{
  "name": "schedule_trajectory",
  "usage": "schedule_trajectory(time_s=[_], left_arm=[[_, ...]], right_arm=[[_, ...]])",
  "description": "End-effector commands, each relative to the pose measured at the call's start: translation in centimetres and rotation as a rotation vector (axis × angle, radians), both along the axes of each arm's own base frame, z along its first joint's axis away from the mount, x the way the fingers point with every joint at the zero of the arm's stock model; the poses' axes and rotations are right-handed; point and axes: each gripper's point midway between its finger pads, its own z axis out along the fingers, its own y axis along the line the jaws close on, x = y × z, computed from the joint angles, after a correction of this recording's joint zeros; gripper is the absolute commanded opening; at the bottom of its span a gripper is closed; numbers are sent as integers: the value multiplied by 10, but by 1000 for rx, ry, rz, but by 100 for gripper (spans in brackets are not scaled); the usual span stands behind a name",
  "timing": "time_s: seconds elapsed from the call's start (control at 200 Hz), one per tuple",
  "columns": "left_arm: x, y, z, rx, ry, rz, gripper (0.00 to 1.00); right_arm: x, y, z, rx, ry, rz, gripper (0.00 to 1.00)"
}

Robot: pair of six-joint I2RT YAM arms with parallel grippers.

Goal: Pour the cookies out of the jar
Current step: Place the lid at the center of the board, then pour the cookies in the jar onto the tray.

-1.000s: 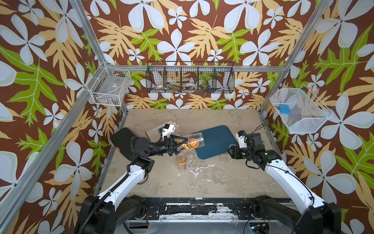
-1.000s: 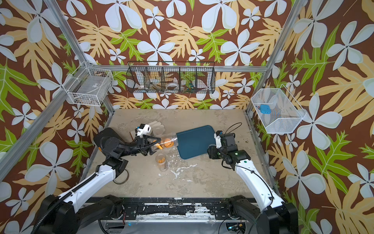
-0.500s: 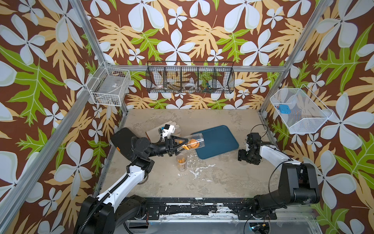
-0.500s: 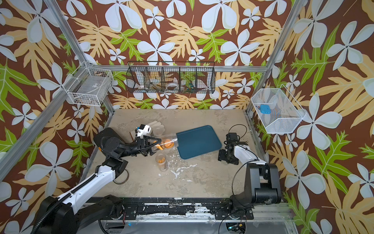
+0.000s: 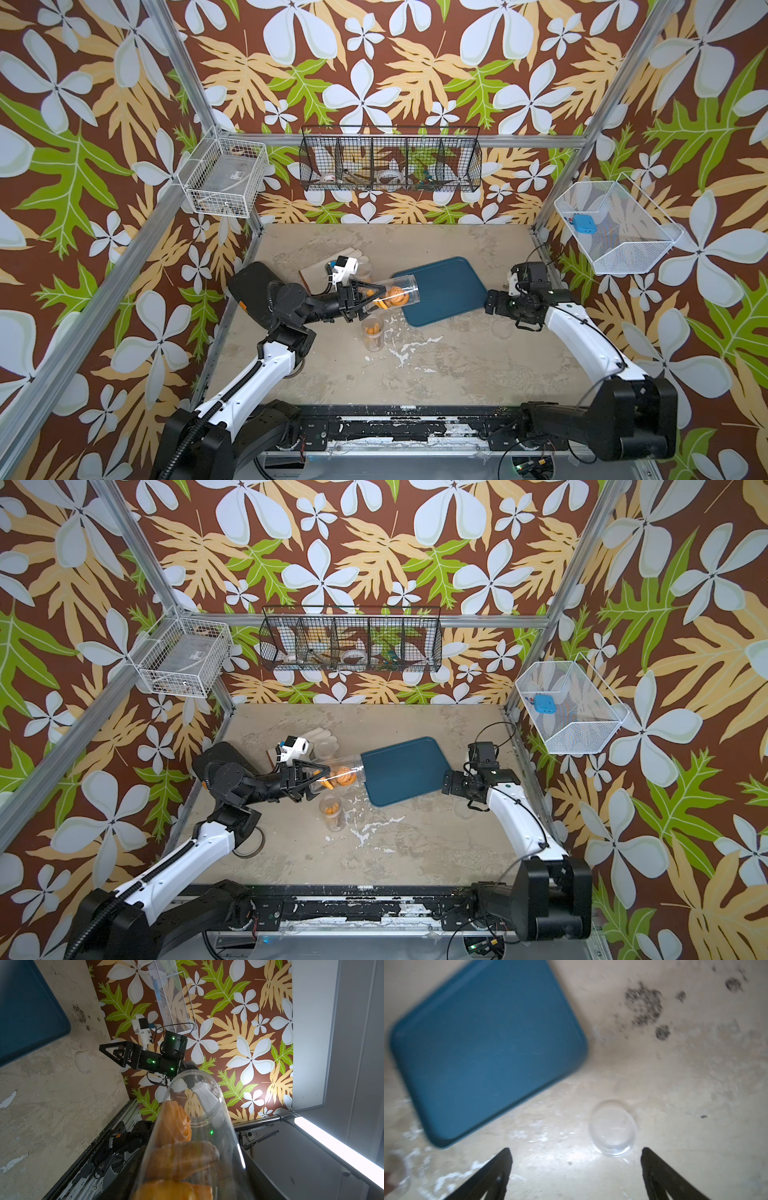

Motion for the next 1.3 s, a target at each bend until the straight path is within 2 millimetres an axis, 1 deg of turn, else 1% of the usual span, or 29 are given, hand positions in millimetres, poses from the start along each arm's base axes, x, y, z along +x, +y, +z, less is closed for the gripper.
schedule_trajectory(time_s=[0.0, 0.055, 0.1, 0.13, 0.17, 0.31, 0.475, 0.606, 0.696, 0.831, 0.911, 1.006, 1.126, 1.176, 1.296], left_arm=[[0, 1, 10, -13, -60, 16, 40], [1, 1, 9, -10, -64, 22, 40], [3, 1, 7, -5, -66, 27, 40], [4, 1, 6, -3, -68, 31, 40], [5, 1, 5, 0, -73, 37, 40], [14, 0, 0, 10, -81, 59, 40], [22, -7, -7, 31, -124, 58, 42], [33, -15, -20, 37, -123, 40, 42], [40, -20, -26, 33, -141, 26, 42], [54, -30, -38, 64, -165, -16, 42], [64, -34, -50, 98, -171, -23, 42], [75, -39, -69, 146, -159, -27, 41], [90, -44, -82, 168, -158, -13, 41], [96, -49, -89, 177, -149, -10, 41], [108, -65, -98, 191, -153, -3, 41]], right_arm=[[-1, 57, 44, 233, -138, 146, 100], [-10, 90, 63, 361, -185, 248, 100], [-18, 108, 75, 452, -213, 300, 100], [-22, 114, 82, 501, -226, 310, 100], [-28, 117, 88, 539, -242, 312, 100], [-43, 125, 102, 553, -270, 367, 100], [-55, 128, 107, 563, -269, 383, 100], [-58, 126, 117, 582, -292, 364, 100], [-60, 125, 119, 584, -296, 361, 100], [-63, 125, 114, 587, -279, 360, 100], [-65, 125, 110, 586, -270, 359, 100], [-66, 125, 107, 582, -264, 359, 100], [-66, 125, 103, 578, -254, 357, 100], [-65, 125, 101, 579, -248, 355, 100], [-64, 125, 98, 574, -244, 356, 100]])
